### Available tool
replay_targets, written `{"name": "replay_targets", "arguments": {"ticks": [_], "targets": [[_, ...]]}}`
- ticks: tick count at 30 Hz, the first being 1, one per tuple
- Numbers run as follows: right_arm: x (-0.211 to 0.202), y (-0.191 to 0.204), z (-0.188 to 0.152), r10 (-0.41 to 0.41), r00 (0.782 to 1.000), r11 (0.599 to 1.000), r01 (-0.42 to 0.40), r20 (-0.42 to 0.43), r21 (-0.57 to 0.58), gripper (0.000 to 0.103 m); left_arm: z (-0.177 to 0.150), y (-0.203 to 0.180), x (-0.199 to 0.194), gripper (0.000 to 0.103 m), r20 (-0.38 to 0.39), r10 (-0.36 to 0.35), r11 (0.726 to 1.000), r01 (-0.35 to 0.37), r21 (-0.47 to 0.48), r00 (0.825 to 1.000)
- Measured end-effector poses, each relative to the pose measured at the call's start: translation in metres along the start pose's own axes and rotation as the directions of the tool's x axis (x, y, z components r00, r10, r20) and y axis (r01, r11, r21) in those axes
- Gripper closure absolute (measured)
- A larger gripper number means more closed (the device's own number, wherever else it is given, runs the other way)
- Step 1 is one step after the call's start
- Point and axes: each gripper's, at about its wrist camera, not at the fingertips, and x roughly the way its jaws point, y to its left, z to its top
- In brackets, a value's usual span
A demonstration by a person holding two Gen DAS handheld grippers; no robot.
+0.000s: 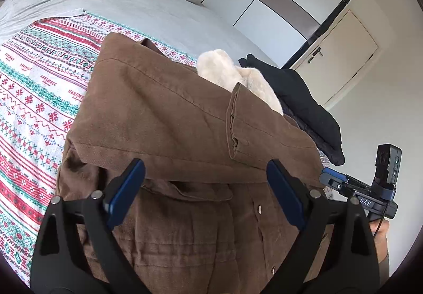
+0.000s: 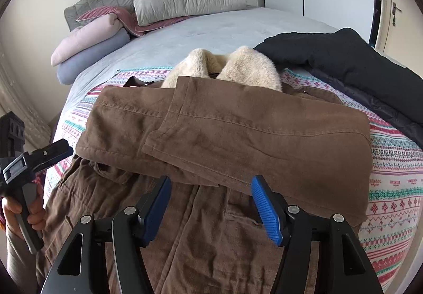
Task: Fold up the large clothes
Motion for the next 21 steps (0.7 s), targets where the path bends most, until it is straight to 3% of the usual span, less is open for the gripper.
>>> {"name": "replay_targets", "arguments": {"ticks": [8, 13, 17, 18, 19, 21], "targets": [[-0.004, -0.033, -0.016, -0.048, 0.999, 0.999, 0.048, -0.008, 0.008, 0.034, 0.031, -0.039, 0.077, 0.014, -0.151, -0.038, 0.997, 0.048, 0.062, 0.988], [0.003, -0.052, -0.016, -0.074, 0.997, 0.996, 0.075, -0.018, 0.046, 0.034, 0.036, -0.046, 0.143, 0.028, -0.255, -0.016, 0.998, 0.033, 0.062, 0.967], [0.005, -0.063, -0.016, -0.065, 0.998, 0.995, 0.065, -0.004, 0.069, 0.034, 0.034, -0.057, 0.159, 0.030, -0.237, 0.019, 0.994, 0.008, 0.110, 0.971], [0.006, -0.065, -0.016, -0.067, 0.998, 0.995, 0.068, -0.005, 0.072, 0.034, 0.034, -0.063, 0.160, 0.064, -0.252, -0.013, 0.991, 0.047, 0.127, 0.968], [0.007, -0.068, -0.016, -0.071, 0.997, 0.995, 0.072, -0.007, 0.074, 0.034, 0.032, -0.069, 0.163, 0.091, -0.290, -0.032, 0.988, 0.075, 0.138, 0.956], [0.008, -0.073, -0.016, -0.086, 0.996, 0.993, 0.086, -0.006, 0.082, 0.034, 0.030, -0.084, 0.152, 0.096, -0.250, 0.010, 0.979, 0.042, 0.200, 0.968]]}}
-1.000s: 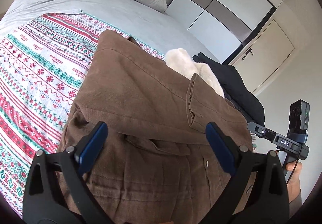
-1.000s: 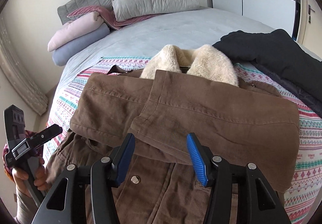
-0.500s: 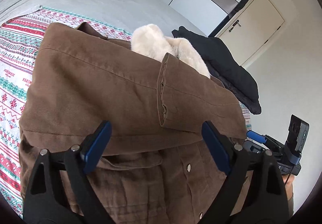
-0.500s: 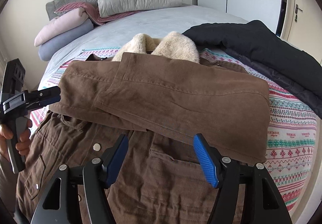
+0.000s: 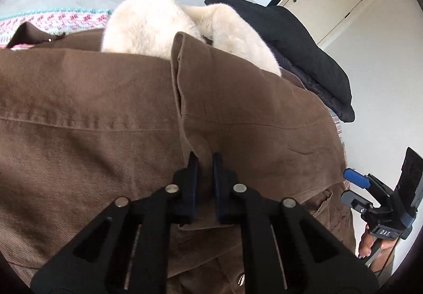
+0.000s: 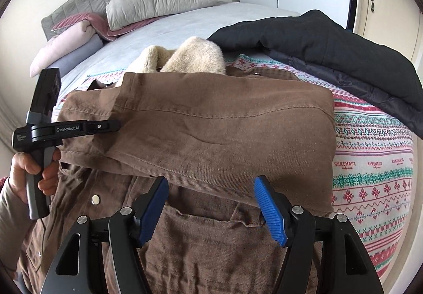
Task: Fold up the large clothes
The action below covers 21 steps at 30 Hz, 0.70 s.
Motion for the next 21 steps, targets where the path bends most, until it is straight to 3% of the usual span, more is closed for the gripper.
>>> {"name": "replay_targets", "arguments": {"ticks": [4, 6, 7, 9, 11, 12, 14, 16, 19, 21], "targets": [[-0.006, -0.011, 0.000, -0.025, 0.999, 0.999, 0.025, 0.022, 0.030, 0.034, -0.009, -0.024, -0.056, 0.097, 0.157, -0.011, 0.999, 0.005, 0.038, 0.987], [-0.009, -0.017, 0.000, -0.033, 0.999, 0.998, 0.031, 0.031, 0.047, 0.034, -0.014, -0.024, -0.080, 0.097, 0.207, 0.050, 0.998, -0.056, 0.024, 0.977], [-0.010, -0.019, 0.000, -0.038, 0.999, 0.998, 0.036, 0.033, 0.054, 0.034, -0.016, -0.021, -0.085, 0.097, 0.205, 0.095, 0.995, -0.101, 0.018, 0.974], [-0.011, -0.023, 0.000, -0.053, 0.998, 0.997, 0.050, 0.037, 0.060, 0.034, -0.017, -0.012, -0.073, 0.093, 0.125, 0.207, 0.976, -0.213, 0.042, 0.970], [-0.010, -0.027, 0.002, -0.079, 0.996, 0.995, 0.076, 0.042, 0.064, 0.034, -0.019, 0.002, -0.057, 0.090, 0.036, 0.305, 0.949, -0.307, 0.077, 0.952], [-0.010, -0.029, 0.003, -0.086, 0.995, 0.994, 0.083, 0.047, 0.073, 0.034, -0.019, 0.010, -0.060, 0.090, 0.046, 0.326, 0.942, -0.328, 0.070, 0.944], [-0.008, -0.037, 0.006, -0.081, 0.995, 0.992, 0.075, 0.058, 0.101, 0.034, -0.019, 0.016, -0.071, 0.089, 0.108, 0.278, 0.958, -0.284, 0.045, 0.954], [-0.003, -0.043, 0.011, -0.075, 0.995, 0.989, 0.066, 0.065, 0.129, 0.034, -0.018, 0.014, -0.077, 0.083, 0.142, 0.191, 0.980, -0.197, 0.030, 0.971], [0.013, -0.051, 0.022, -0.101, 0.993, 0.983, 0.090, 0.059, 0.162, 0.034, -0.016, 0.000, -0.065, 0.075, 0.143, 0.061, 0.997, -0.068, 0.048, 0.988], [0.028, -0.055, 0.026, -0.099, 0.994, 0.979, 0.089, 0.047, 0.184, 0.034, -0.018, -0.007, -0.046, 0.073, 0.116, 0.035, 0.996, -0.043, 0.075, 0.993]]}}
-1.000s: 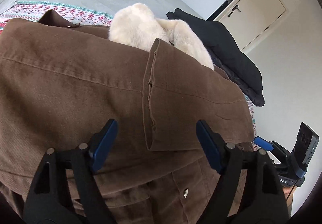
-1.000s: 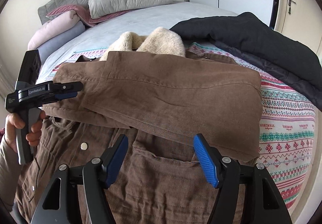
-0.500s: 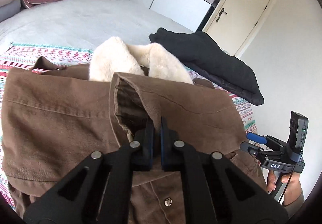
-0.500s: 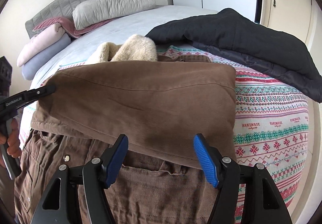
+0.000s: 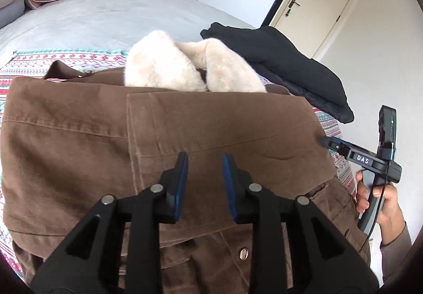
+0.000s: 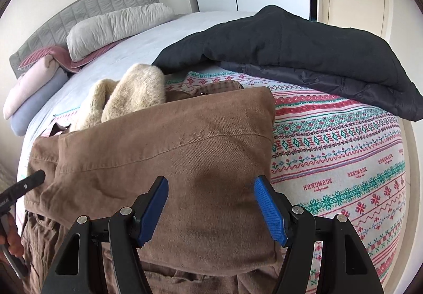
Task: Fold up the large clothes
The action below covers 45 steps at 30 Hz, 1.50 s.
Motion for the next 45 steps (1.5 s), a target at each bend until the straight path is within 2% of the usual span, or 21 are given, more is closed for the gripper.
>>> {"name": "replay_targets", "arguments": {"ticks": [4, 8, 11, 13, 16, 19, 23, 26, 28, 32, 36, 38, 40, 43, 45], "targets": [[0.042, -0.006, -0.007, -0.013, 0.997, 0.999, 0.016, -0.071, 0.035, 0.034, -0.024, 0.005, 0.040, 0.073, -0.094, 0.042, 0.999, -0.041, 0.013, 0.995], [0.047, -0.001, -0.015, -0.048, 0.997, 0.999, 0.048, -0.061, 0.000, 0.031, -0.031, 0.005, 0.031, 0.072, -0.038, 0.017, 1.000, -0.017, 0.018, 0.999], [0.037, 0.003, -0.013, -0.067, 0.994, 0.998, 0.066, -0.089, -0.014, 0.031, -0.032, 0.002, 0.020, 0.051, -0.047, -0.024, 1.000, 0.024, 0.000, 0.999], [0.025, 0.004, -0.014, -0.068, 0.993, 0.998, 0.069, -0.101, 0.000, 0.031, -0.032, -0.003, 0.006, 0.033, -0.053, -0.023, 1.000, 0.024, 0.010, 0.998], [-0.007, 0.006, -0.018, -0.020, 0.996, 0.999, 0.024, -0.083, 0.047, 0.031, -0.037, -0.013, -0.024, 0.021, -0.046, 0.008, 0.999, -0.007, 0.040, 0.999], [-0.049, 0.008, -0.027, 0.003, 0.999, 0.998, 0.001, -0.052, 0.067, 0.029, -0.049, -0.018, -0.059, 0.015, -0.048, 0.059, 0.998, -0.057, 0.039, 0.997], [-0.110, 0.019, -0.046, -0.018, 0.999, 1.000, 0.019, 0.050, -0.010, 0.029, -0.076, -0.020, -0.105, 0.013, -0.069, 0.145, 0.988, -0.141, 0.060, 0.987], [-0.153, 0.029, -0.069, -0.020, 0.995, 0.994, 0.031, 0.101, -0.102, 0.020, -0.102, -0.012, -0.135, 0.013, -0.097, 0.196, 0.980, -0.190, 0.066, 0.976], [-0.176, 0.032, -0.086, 0.000, 0.996, 0.992, 0.012, 0.089, -0.128, 0.016, -0.121, -0.003, -0.154, 0.013, -0.112, 0.219, 0.975, -0.212, 0.065, 0.969], [-0.207, 0.029, -0.119, 0.086, 0.996, 0.985, -0.081, 0.027, -0.155, 0.012, -0.160, 0.023, -0.188, 0.013, -0.132, 0.256, 0.967, -0.251, 0.048, 0.958], [-0.222, 0.023, -0.157, 0.094, 0.996, 0.966, -0.092, -0.004, -0.242, 0.011, -0.197, 0.056, -0.215, 0.013, -0.155, 0.291, 0.956, -0.292, 0.017, 0.944], [-0.225, 0.015, -0.175, 0.116, 0.992, 0.963, -0.124, -0.045, -0.239, 0.011, -0.213, 0.072, -0.223, 0.013, -0.164, 0.305, 0.951, -0.309, 0.004, 0.938], [-0.227, 0.002, -0.189, 0.160, 0.984, 0.964, -0.173, -0.082, -0.201, 0.011, -0.229, 0.086, -0.227, 0.013, -0.173, 0.286, 0.956, -0.294, -0.017, 0.942], [-0.225, -0.021, -0.204, 0.209, 0.971, 0.967, -0.223, -0.116, -0.122, 0.011, -0.251, 0.101, -0.231, 0.013, -0.170, 0.180, 0.979, -0.193, -0.065, 0.969], [-0.219, -0.038, -0.210, 0.212, 0.968, 0.974, -0.221, -0.137, -0.053, 0.011, -0.261, 0.106, -0.229, 0.013, -0.172, 0.115, 0.986, -0.133, -0.099, 0.978]]}}
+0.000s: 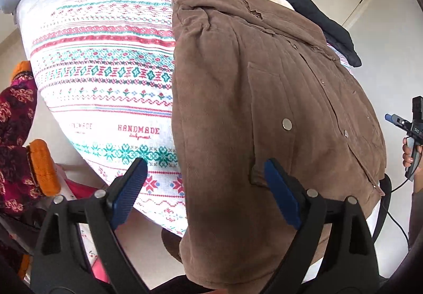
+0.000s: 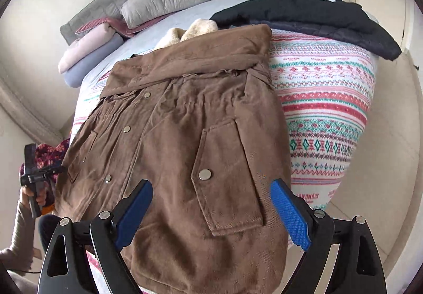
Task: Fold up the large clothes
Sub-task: 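Grasp the jacket hem with both tools and lift it toward the collar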
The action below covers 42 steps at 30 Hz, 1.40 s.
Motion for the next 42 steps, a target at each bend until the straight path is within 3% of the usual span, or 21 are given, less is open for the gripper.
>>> {"name": "replay_targets", "arguments": {"ticks": [6, 10, 14, 17, 21, 24, 28, 32, 33, 35, 37, 42], "targets": [[0.010, -0.039, -0.021, 0.003, 0.999, 0.985, 0.005, -0.044, 0.174, 0.011, -0.018, 0.000, 0.013, 0.014, -0.033, -0.128, 0.990, 0.126, -0.064, 0.991], [0.026, -0.046, -0.034, 0.014, 0.997, 0.978, 0.004, -0.082, 0.211, 0.012, -0.029, -0.009, 0.012, 0.015, -0.046, -0.223, 0.972, 0.218, -0.086, 0.974], [0.045, -0.042, -0.049, 0.047, 0.991, 0.974, -0.018, -0.124, 0.225, 0.013, -0.039, -0.019, 0.010, 0.020, -0.057, -0.258, 0.964, 0.252, -0.090, 0.965], [0.051, -0.037, -0.059, 0.084, 0.988, 0.970, -0.052, -0.129, 0.237, 0.025, -0.042, -0.024, 0.008, 0.033, -0.061, -0.265, 0.961, 0.258, -0.096, 0.962], [0.039, -0.029, -0.062, 0.102, 0.989, 0.969, -0.075, -0.105, 0.234, 0.048, -0.040, -0.027, 0.007, 0.047, -0.069, -0.271, 0.958, 0.262, -0.116, 0.960], [0.029, -0.023, -0.065, 0.104, 0.991, 0.970, -0.082, -0.087, 0.228, 0.060, -0.038, -0.038, 0.006, 0.049, -0.073, -0.264, 0.962, 0.257, -0.091, 0.962], [0.025, -0.013, -0.065, 0.127, 0.989, 0.967, -0.107, -0.073, 0.229, 0.074, -0.039, -0.053, 0.016, 0.049, -0.107, -0.152, 0.988, 0.152, -0.004, 0.983], [0.021, -0.006, -0.061, 0.130, 0.989, 0.967, -0.112, -0.065, 0.229, 0.079, -0.036, -0.058, 0.017, 0.049, -0.124, -0.127, 0.992, 0.129, 0.007, 0.984], [0.019, -0.008, -0.058, 0.139, 0.988, 0.965, -0.121, -0.063, 0.231, 0.084, -0.033, -0.059, 0.016, 0.052, -0.129, -0.123, 0.992, 0.124, 0.004, 0.984], [0.012, -0.004, -0.049, 0.163, 0.986, 0.961, -0.149, -0.042, 0.234, 0.090, -0.027, -0.061, 0.014, 0.069, -0.130, -0.108, 0.994, 0.108, -0.003, 0.986], [0.002, 0.004, -0.038, 0.179, 0.984, 0.962, -0.174, -0.003, 0.213, 0.092, -0.020, -0.060, 0.005, 0.079, -0.106, -0.144, 0.989, 0.142, -0.032, 0.984], [-0.024, 0.029, -0.003, 0.197, 0.976, 0.967, -0.209, 0.090, 0.146, 0.092, 0.005, -0.070, -0.031, 0.084, 0.027, -0.259, 0.965, 0.260, -0.041, 0.965]]}}
